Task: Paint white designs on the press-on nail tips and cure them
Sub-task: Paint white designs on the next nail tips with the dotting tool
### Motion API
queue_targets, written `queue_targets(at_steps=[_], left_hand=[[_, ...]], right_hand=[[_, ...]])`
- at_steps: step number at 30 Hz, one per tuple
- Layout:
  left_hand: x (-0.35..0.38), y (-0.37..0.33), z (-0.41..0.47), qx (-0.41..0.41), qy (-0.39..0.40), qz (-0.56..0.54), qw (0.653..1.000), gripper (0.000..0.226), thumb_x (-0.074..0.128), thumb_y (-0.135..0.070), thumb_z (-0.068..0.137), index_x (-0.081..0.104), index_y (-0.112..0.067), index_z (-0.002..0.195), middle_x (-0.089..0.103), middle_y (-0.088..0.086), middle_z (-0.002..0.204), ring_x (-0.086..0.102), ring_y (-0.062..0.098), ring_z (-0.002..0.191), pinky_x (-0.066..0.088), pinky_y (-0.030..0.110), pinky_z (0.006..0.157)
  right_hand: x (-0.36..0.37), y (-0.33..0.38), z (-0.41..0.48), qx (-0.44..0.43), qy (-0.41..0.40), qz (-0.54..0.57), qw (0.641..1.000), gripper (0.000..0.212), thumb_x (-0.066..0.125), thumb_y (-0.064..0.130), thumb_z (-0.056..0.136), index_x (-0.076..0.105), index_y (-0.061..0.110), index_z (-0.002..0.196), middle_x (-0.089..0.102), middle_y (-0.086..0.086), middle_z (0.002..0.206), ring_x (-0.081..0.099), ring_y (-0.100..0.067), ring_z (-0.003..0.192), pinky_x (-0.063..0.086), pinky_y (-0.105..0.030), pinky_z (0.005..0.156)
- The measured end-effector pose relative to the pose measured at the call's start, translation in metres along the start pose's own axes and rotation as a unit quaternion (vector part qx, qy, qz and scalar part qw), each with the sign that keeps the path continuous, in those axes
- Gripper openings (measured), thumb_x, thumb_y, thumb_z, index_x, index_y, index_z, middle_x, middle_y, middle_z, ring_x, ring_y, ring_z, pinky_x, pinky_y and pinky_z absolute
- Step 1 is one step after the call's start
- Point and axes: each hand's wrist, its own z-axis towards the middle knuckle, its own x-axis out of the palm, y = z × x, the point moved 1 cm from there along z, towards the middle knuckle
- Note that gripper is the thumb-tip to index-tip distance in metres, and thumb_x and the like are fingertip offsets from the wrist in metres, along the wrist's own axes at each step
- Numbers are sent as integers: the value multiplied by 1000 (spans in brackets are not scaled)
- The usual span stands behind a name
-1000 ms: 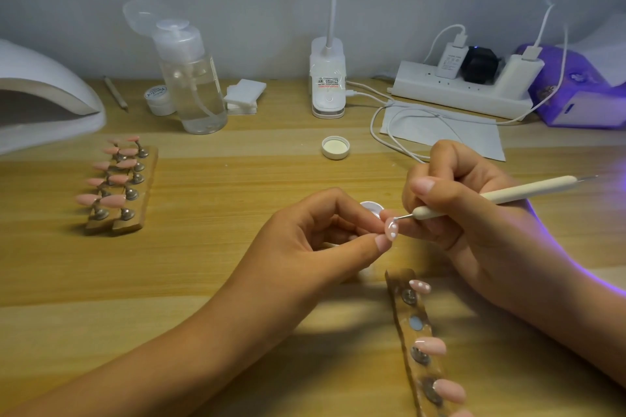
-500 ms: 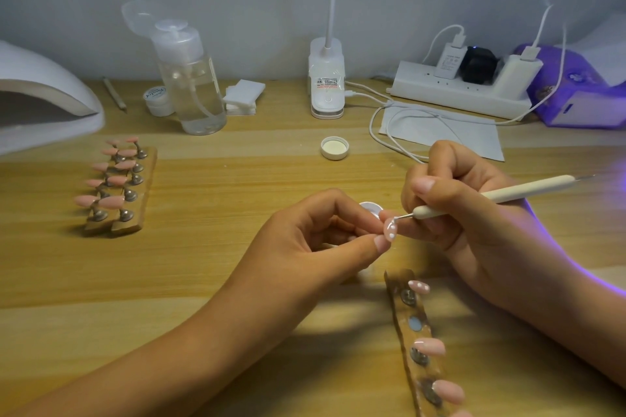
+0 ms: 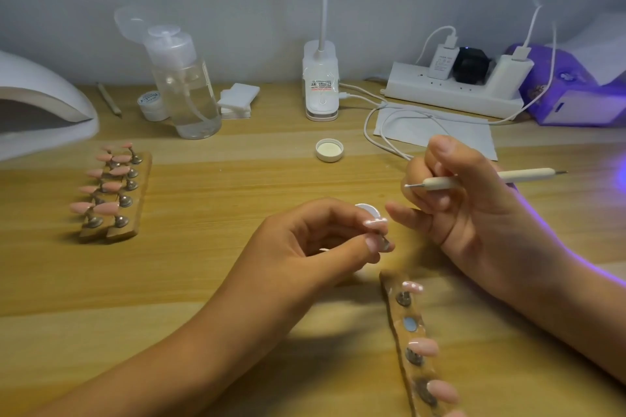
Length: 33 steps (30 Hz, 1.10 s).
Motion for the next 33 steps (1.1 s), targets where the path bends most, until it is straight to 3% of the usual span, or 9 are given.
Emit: queue_targets(at_steps=[6, 10, 13, 17, 23, 29, 33], left_hand=[[-2, -5, -9, 24, -18, -32, 999, 12, 76, -15, 72, 74, -25, 78, 76, -1, 84, 70, 6, 77, 49, 11, 66], [-1, -4, -11, 49, 2, 97, 994, 15, 78, -39, 64, 74, -27, 72, 54, -3, 68, 48, 17, 63, 39, 22, 60], [1, -4, -14, 41, 51, 163, 984, 14, 77, -44, 65, 74, -32, 71, 38, -13, 57, 34, 4, 54, 27, 16, 53], [7, -5, -14, 61, 87, 222, 969, 8, 83, -26, 72, 76, -29, 71, 50, -21, 57, 44, -6, 52, 30, 3, 54], [10, 4, -12, 119, 77, 295, 945, 18, 71, -49, 74, 76, -33, 83, 44, -5, 59, 40, 3, 52, 31, 18, 52], [3, 2, -16, 140, 87, 335, 927, 5, 78, -29, 77, 76, -29, 81, 41, -11, 59, 42, 3, 53, 29, 10, 54], [3, 0, -20, 167, 132, 368, 905, 8, 72, -33, 82, 78, -30, 85, 45, -11, 62, 42, -3, 54, 30, 11, 53]], right_hand=[[-3, 0, 4, -2, -26, 9, 1000, 28, 59, 33, 84, 49, 22, 60, 38, 5, 54, 42, -5, 50, 55, -25, 63], [-5, 0, 4, -4, -40, -4, 999, 30, 58, 34, 84, 48, 24, 58, 39, 6, 54, 42, -6, 51, 54, -23, 63], [-6, 1, 5, -7, -44, -7, 999, 29, 59, 35, 83, 48, 24, 58, 40, 7, 53, 44, -6, 51, 53, -22, 63], [-6, 1, 4, -12, -40, -5, 999, 29, 61, 35, 83, 48, 23, 60, 41, 7, 54, 44, -5, 52, 52, -22, 63], [-8, 0, 5, -10, -36, -13, 999, 30, 59, 32, 87, 49, 23, 60, 42, 7, 54, 46, -6, 52, 52, -23, 63], [-11, 0, 7, -16, -41, -17, 999, 31, 57, 39, 88, 50, 24, 62, 39, 7, 52, 43, -7, 51, 51, -22, 63], [-15, -1, 7, -39, -58, -54, 996, 30, 68, 52, 82, 56, 27, 69, 38, 9, 49, 41, -5, 49, 52, -22, 65]])
